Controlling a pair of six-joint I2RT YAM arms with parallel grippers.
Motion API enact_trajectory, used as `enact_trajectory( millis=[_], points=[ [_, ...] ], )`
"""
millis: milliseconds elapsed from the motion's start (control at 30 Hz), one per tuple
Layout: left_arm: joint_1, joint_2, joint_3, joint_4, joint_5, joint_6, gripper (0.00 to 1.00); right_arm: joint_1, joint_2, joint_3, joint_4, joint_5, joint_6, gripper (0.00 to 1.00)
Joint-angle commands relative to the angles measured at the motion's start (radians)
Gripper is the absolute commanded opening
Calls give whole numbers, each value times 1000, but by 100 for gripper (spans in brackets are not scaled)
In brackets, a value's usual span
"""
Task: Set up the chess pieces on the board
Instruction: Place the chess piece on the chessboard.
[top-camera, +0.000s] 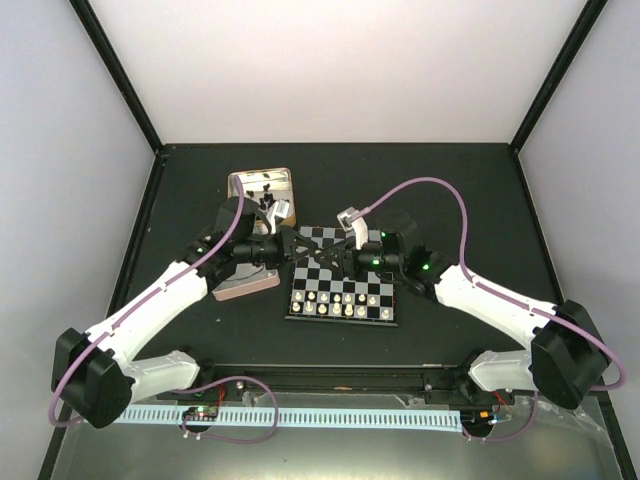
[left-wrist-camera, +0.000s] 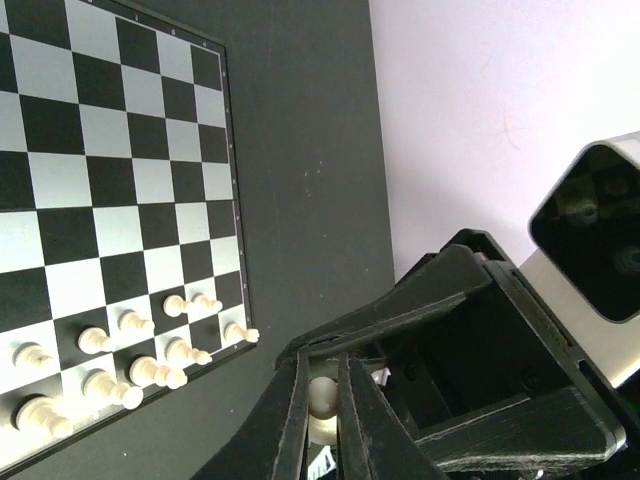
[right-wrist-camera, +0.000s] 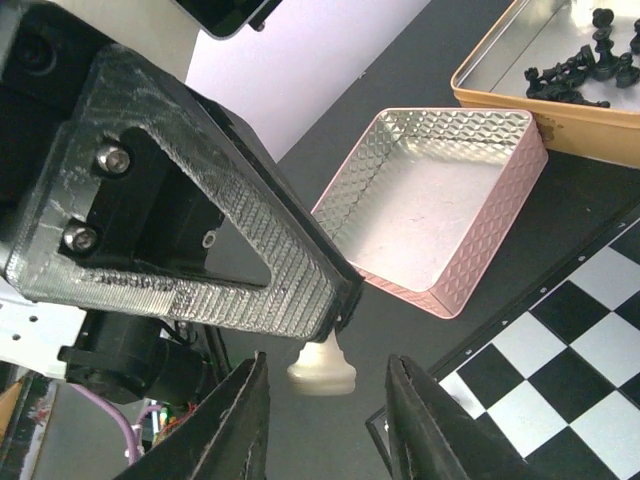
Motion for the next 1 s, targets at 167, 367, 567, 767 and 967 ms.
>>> enact_trajectory(
  millis=[167,367,567,767,967],
  points=[
    [-8,-22,-20,32,35,-34,4,3,-2,21,24,-14,6,18],
    [-7,-31,-23,45,44,-50,4,4,-10,12,19,8,1,6],
    [-8,-48,-30,48,39,-61,4,3,5,15,22,-6,3,23],
    [-7,-51,-34,53,40,-67,4,3,19,18,34,-28,12,9],
    [-7,-59,-37,56,41,-71,9,3,20,13,49,-45,20,3]
  ],
)
